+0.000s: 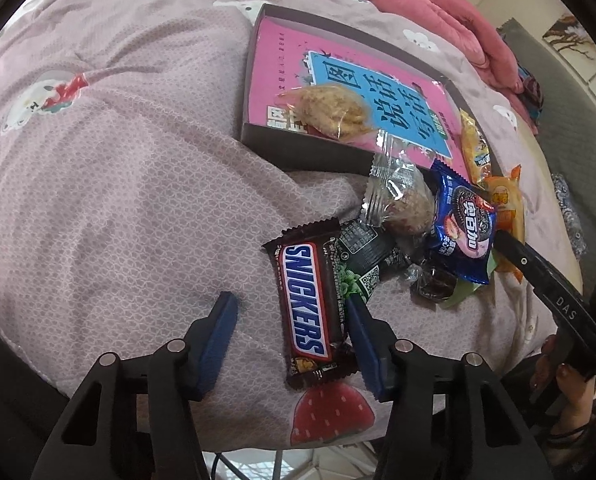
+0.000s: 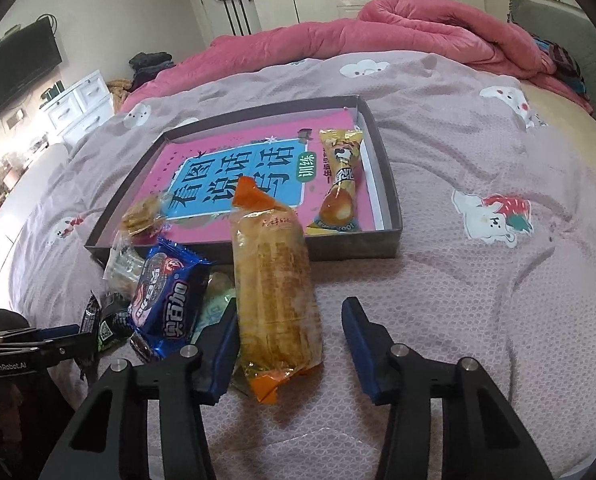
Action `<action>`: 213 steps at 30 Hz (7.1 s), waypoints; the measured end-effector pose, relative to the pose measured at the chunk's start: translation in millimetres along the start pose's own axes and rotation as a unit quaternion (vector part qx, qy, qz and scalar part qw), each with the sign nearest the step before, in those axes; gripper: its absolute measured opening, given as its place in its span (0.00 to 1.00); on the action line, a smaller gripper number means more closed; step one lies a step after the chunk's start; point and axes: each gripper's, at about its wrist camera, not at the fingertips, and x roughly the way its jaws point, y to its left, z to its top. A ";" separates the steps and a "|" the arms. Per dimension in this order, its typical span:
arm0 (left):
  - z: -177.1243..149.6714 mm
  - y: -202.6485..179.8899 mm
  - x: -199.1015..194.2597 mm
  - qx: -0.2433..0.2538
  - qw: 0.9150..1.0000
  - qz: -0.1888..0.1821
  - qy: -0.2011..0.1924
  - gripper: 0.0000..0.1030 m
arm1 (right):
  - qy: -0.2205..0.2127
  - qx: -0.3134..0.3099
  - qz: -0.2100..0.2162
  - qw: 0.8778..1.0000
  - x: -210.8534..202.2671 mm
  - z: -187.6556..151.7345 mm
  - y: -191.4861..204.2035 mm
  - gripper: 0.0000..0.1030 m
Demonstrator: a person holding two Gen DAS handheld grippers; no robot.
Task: Organize snacks
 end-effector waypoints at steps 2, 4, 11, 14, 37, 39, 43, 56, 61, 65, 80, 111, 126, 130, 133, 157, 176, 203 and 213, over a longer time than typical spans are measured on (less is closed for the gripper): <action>0.3 -0.6 1.0 0.001 1.000 -0.002 0.000 0.52 | 0.002 -0.001 0.000 1.000 2.0 0.8 -0.5 0.44; 1.5 -1.6 3.5 0.000 1.000 -0.005 0.002 0.50 | 0.006 -0.002 0.002 1.000 4.4 1.2 0.3 0.40; 3.7 -3.8 11.1 -0.004 1.000 -0.013 0.005 0.43 | 0.014 0.003 0.001 1.000 11.9 2.8 -2.0 0.28; 5.3 -1.4 16.7 -0.010 1.000 -0.015 0.010 0.43 | 0.014 0.008 0.001 1.000 12.3 3.9 -4.2 0.27; 4.8 16.6 -4.8 -0.029 1.000 -0.010 -0.001 0.28 | -0.008 0.024 0.024 0.999 -2.3 5.5 -10.8 0.24; 5.2 21.3 -7.6 -0.037 0.999 -0.003 -0.004 0.28 | -0.010 0.030 0.024 0.999 -2.9 6.2 -13.1 0.24; 6.4 26.8 -13.6 -0.044 0.999 0.000 -0.014 0.28 | -0.021 0.033 0.038 0.998 -8.2 9.0 -13.7 0.24; 10.3 14.8 -31.1 -0.018 0.998 0.013 -0.052 0.28 | -0.043 0.037 0.059 0.997 -19.8 13.0 -12.3 0.24; 14.4 6.9 -43.0 0.007 0.997 0.016 -0.081 0.28 | -0.050 0.037 0.066 0.996 -20.9 15.0 -9.0 0.24; 18.5 -1.5 -50.3 0.028 0.995 0.015 -0.099 0.28 | -0.062 0.034 0.072 0.995 -22.8 17.6 -5.8 0.24; 22.4 -25.8 -60.1 0.061 0.991 0.018 -0.117 0.28 | -0.085 0.011 0.098 0.991 -30.4 29.2 8.2 0.24; 57.4 -74.2 -60.6 0.082 0.987 0.010 -0.139 0.28 | -0.110 -0.001 0.103 0.989 -36.3 47.4 3.3 0.24; 81.7 -93.7 -50.5 0.089 0.984 0.002 -0.151 0.28 | -0.130 -0.002 0.084 0.988 -39.8 62.0 -3.3 0.24; 88.1 -99.1 -43.1 0.094 0.984 -0.001 -0.153 0.28 | -0.132 0.005 0.080 0.988 -38.6 65.9 -9.0 0.24; 91.9 -104.7 -37.2 0.101 0.983 -0.003 -0.151 0.28 | -0.131 0.016 0.079 0.988 -36.1 67.7 -15.1 0.24; 114.0 -109.3 29.7 0.109 0.989 -0.020 -0.098 0.28 | -0.081 0.046 0.114 0.989 15.7 80.6 -23.6 0.24; 117.3 -105.5 60.5 0.109 0.992 -0.007 -0.065 0.28 | -0.020 0.023 0.114 0.993 55.3 78.8 -8.2 0.24; 114.4 -97.7 65.6 0.103 0.993 0.002 -0.053 0.28 | 0.014 0.019 0.072 0.997 64.6 71.7 -10.0 0.25; 111.7 -99.2 64.6 0.106 0.993 -0.006 -0.051 0.28 | 0.013 0.026 0.069 0.997 59.4 73.2 -12.3 0.25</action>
